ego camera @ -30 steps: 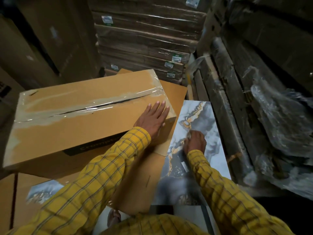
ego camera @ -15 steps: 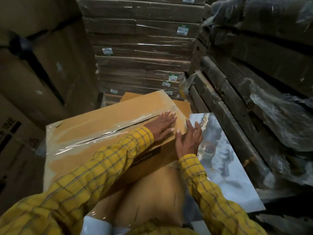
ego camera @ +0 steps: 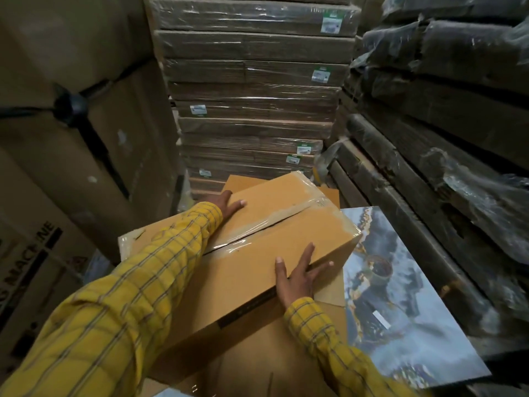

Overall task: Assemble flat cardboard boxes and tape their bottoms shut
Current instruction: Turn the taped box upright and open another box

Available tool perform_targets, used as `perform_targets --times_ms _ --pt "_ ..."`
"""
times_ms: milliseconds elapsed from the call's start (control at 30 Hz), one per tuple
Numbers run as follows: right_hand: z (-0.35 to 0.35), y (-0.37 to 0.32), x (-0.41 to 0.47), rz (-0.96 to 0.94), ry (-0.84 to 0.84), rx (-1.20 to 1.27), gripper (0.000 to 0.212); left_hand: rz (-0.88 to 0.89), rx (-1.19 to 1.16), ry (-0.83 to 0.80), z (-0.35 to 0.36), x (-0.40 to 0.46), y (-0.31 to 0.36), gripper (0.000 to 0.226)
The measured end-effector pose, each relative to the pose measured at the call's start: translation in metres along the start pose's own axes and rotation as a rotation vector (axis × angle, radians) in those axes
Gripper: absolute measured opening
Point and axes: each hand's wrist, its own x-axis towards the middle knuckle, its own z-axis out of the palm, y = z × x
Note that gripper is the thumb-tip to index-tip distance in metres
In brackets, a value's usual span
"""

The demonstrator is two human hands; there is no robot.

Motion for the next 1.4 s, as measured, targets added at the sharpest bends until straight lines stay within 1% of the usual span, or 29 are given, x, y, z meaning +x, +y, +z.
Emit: perform_targets --times_ms 67,133,267,400,533,633,767,867,933,967,1033,1100,1167,1267,1333,1367,1400 --pt "-0.003 -0.005 0.009 0.016 0.022 0.000 0.088 0.009 0.014 0.015 -0.001 -0.001 -0.004 0.091" --pt "-0.011 -0.005 0.025 -0.006 0.022 -0.036 0.082 0.004 0.026 0.015 -0.003 -0.005 -0.006 0.094" --pt "-0.033 -0.005 0.063 -0.067 -0.045 -0.145 0.069 -0.052 0.000 -0.032 -0.007 -0.021 -0.008 0.093" --pt "-0.054 -0.006 0.106 -0.129 -0.109 -0.165 0.064 -0.098 -0.009 -0.017 0.001 -0.034 -0.002 0.103" --pt "-0.077 -0.007 0.142 -0.127 -0.165 -0.203 0.074 -0.188 -0.018 -0.016 0.011 -0.051 0.019 0.104" --pt "-0.095 -0.014 0.160 -0.081 -0.202 -0.320 0.081 -0.234 -0.096 -0.034 0.023 -0.060 0.037 0.106" --pt "-0.108 -0.017 0.175 -0.026 -0.203 -0.422 0.078 -0.260 -0.171 -0.026 0.031 -0.073 0.054 0.106" --pt "-0.103 -0.021 0.172 0.040 -0.177 -0.410 0.073 -0.248 -0.233 -0.021 0.023 -0.072 0.052 0.107" --pt "-0.098 -0.023 0.166 0.084 -0.135 -0.376 0.074 -0.236 -0.352 -0.020 0.017 -0.068 0.048 0.112" --pt "-0.096 -0.021 0.163 0.098 -0.113 -0.348 0.076 -0.234 -0.423 -0.013 0.015 -0.068 0.049 0.115" --pt "-0.095 -0.019 0.156 0.130 -0.102 -0.287 0.089 -0.239 -0.518 -0.008 0.012 -0.068 0.054 0.120" --pt "-0.100 -0.020 0.148 0.138 -0.128 -0.281 0.104 -0.254 -0.543 -0.018 0.010 -0.072 0.059 0.124" --pt "-0.107 -0.028 0.146 0.134 -0.145 -0.292 0.113 -0.261 -0.569 -0.023 0.005 -0.073 0.062 0.128" --pt "-0.120 -0.054 0.154 0.065 -0.117 -0.284 0.113 -0.226 -0.630 0.051 -0.021 -0.071 0.065 0.120" --pt "-0.131 -0.087 0.157 0.003 -0.073 -0.240 0.121 -0.174 -0.685 0.145 -0.052 -0.069 0.068 0.111" --pt "-0.139 -0.106 0.158 -0.044 -0.046 -0.204 0.121 -0.144 -0.704 0.207 -0.072 -0.070 0.072 0.112" --pt "-0.148 -0.126 0.158 -0.092 -0.022 -0.172 0.113 -0.117 -0.724 0.270 -0.092 -0.068 0.074 0.114"
